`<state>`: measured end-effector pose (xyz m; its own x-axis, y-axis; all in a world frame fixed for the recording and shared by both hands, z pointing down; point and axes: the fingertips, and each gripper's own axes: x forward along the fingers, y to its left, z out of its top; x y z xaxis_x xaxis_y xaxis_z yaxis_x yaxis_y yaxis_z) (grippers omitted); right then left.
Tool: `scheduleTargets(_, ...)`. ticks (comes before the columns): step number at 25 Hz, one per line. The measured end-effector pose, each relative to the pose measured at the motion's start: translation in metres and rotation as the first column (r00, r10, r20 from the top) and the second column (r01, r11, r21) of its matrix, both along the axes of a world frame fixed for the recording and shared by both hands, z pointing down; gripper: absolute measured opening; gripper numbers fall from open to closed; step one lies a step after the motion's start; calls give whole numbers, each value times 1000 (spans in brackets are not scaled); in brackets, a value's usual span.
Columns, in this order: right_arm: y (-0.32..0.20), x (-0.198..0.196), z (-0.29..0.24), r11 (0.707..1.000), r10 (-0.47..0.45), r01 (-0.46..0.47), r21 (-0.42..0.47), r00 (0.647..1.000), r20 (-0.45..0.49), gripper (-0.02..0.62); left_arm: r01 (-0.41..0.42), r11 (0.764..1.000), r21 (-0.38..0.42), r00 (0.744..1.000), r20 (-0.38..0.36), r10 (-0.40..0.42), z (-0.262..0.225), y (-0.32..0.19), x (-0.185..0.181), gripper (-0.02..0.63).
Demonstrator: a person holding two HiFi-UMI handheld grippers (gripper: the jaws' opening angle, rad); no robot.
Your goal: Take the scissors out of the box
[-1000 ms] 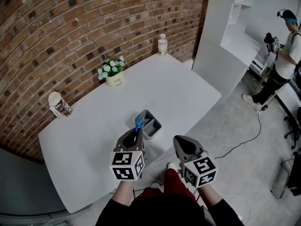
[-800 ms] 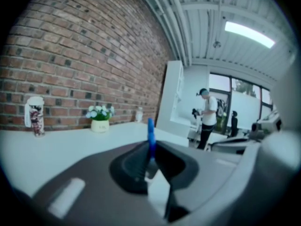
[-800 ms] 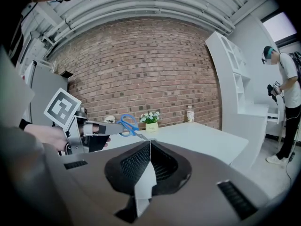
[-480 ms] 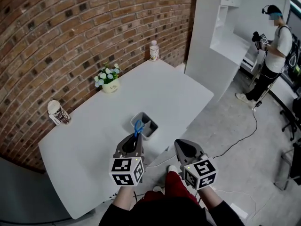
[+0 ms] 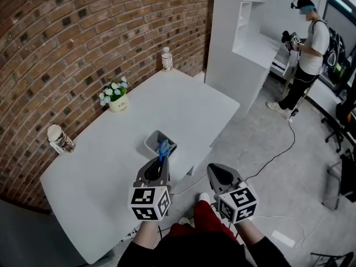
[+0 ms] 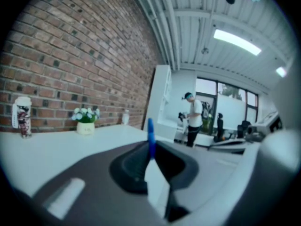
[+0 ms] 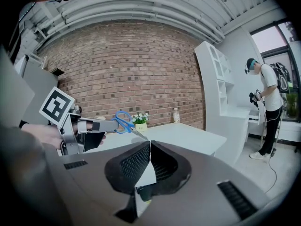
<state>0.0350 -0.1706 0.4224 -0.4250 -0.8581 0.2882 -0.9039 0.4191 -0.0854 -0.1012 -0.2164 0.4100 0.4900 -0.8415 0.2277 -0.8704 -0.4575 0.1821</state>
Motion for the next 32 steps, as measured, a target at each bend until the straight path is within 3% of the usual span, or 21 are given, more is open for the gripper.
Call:
scheduleTargets(17, 21, 42, 8, 994, 105, -105, -25, 994, -12, 9, -139, 990, -23, 990, -16, 139, 8, 12, 54, 28)
scheduleTargets(32, 56, 113, 8, 984, 178, -178, -24, 984, 15, 9, -196, 980, -46, 980, 12, 197, 15, 43, 121, 29)
